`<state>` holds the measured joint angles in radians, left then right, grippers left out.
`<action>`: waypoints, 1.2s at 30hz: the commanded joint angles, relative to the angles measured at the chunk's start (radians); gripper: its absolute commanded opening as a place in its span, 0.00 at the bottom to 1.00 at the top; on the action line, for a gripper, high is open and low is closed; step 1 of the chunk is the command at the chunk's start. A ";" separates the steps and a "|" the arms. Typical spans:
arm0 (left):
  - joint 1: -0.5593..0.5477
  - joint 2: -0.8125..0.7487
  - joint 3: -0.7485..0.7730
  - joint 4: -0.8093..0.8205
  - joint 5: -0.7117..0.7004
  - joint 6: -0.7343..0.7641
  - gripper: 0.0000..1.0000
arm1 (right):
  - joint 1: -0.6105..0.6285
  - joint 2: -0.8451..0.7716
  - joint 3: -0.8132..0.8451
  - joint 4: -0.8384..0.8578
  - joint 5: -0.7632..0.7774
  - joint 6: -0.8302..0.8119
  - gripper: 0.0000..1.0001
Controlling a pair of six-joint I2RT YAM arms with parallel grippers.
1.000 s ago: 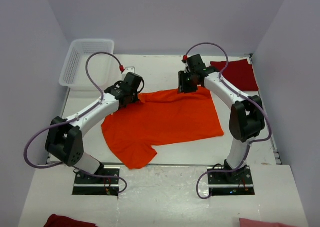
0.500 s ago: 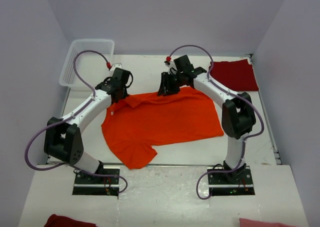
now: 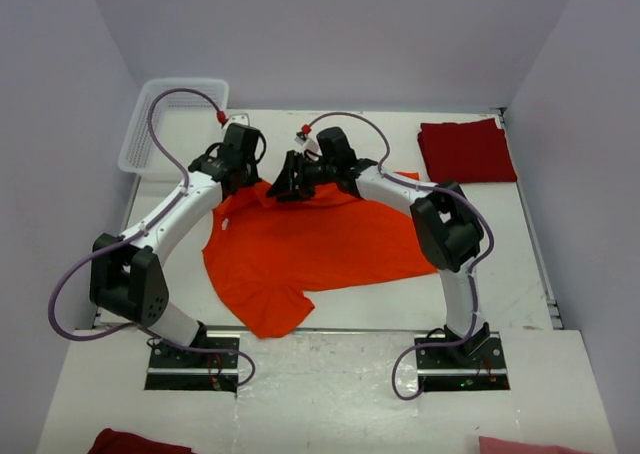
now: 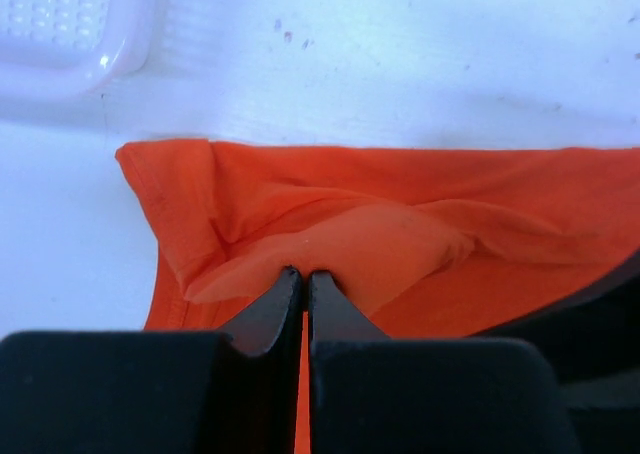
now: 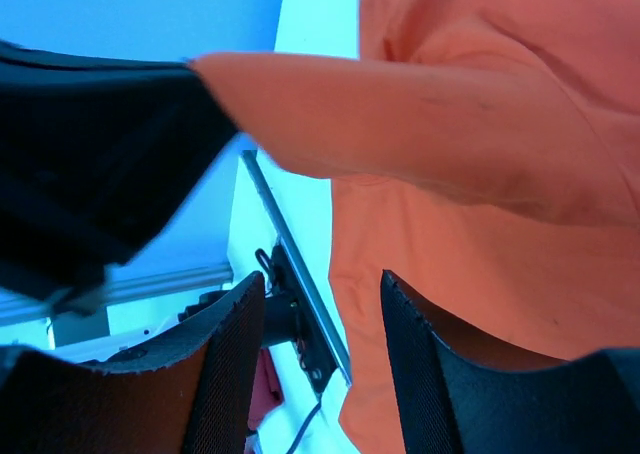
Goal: Fold and stack the t-shirts
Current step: Fold the flattened tshirt in 1/3 of the way
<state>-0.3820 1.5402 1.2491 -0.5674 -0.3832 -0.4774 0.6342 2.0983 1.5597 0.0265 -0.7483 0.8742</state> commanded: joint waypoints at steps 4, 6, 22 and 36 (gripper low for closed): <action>0.005 0.026 0.110 0.003 0.047 0.046 0.00 | -0.008 -0.050 -0.035 0.010 0.137 0.034 0.51; 0.005 0.038 0.125 0.004 0.059 0.046 0.00 | -0.007 -0.063 -0.062 0.024 0.168 0.039 0.50; 0.005 0.034 0.124 0.008 0.084 0.060 0.00 | 0.032 0.008 -0.426 0.834 0.362 0.506 0.52; 0.008 0.037 0.170 -0.006 0.112 0.071 0.00 | 0.087 0.092 -0.432 0.963 0.540 0.646 0.54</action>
<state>-0.3817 1.5921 1.3663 -0.5728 -0.2882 -0.4339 0.7052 2.2154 1.1378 0.9035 -0.2901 1.5028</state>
